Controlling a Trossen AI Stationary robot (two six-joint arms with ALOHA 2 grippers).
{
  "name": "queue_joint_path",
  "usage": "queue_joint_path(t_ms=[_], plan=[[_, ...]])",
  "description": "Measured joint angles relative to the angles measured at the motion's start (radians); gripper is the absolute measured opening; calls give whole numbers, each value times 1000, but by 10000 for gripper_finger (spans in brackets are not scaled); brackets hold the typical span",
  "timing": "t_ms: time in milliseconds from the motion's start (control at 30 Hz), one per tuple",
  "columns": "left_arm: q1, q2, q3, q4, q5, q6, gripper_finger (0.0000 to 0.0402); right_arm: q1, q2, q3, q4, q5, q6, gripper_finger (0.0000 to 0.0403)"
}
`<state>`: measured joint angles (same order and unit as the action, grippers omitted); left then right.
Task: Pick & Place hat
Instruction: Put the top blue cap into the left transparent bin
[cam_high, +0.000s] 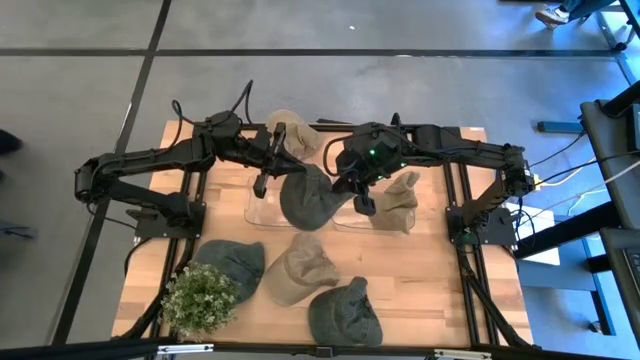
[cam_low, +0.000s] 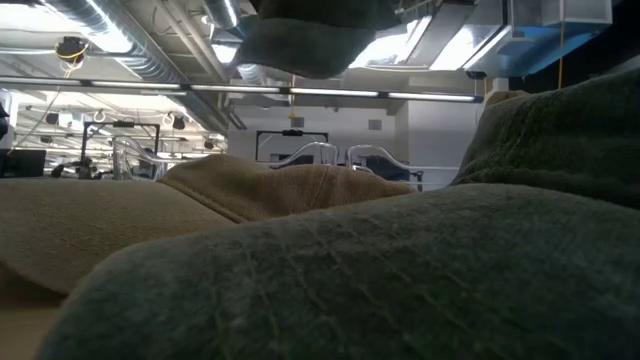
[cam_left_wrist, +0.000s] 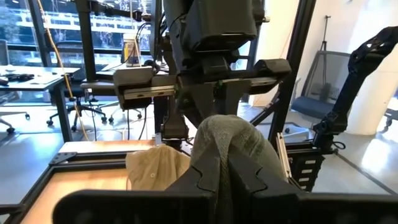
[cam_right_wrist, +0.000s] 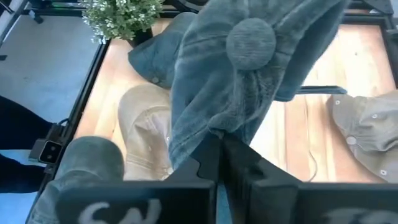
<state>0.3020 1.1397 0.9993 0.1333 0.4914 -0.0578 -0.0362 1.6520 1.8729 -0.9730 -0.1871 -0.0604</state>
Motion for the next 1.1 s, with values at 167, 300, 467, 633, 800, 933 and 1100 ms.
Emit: queue_joint_path(t_ms=[167,300,467,633,800,933,1100], plan=[[12,0,0,2,-2,-13,12,1,0,0,13,-37,11,7],[25,-1,0,0,2,-24,18,0,0,0,30,-50,26,7],[38,-2,0,-2,-53,-35,32,0,-4,0,25,-49,26,6],[62,-2,0,-3,-108,-35,90,0,-19,0,13,-13,30,6],[108,-3,1,-5,-120,-105,153,-3,-32,0,-5,84,27,6],[140,-1,20,-84,-44,-116,179,-24,-34,0,1,112,26,6],[148,43,167,-310,2,-24,186,-59,-34,0,14,115,24,6]])
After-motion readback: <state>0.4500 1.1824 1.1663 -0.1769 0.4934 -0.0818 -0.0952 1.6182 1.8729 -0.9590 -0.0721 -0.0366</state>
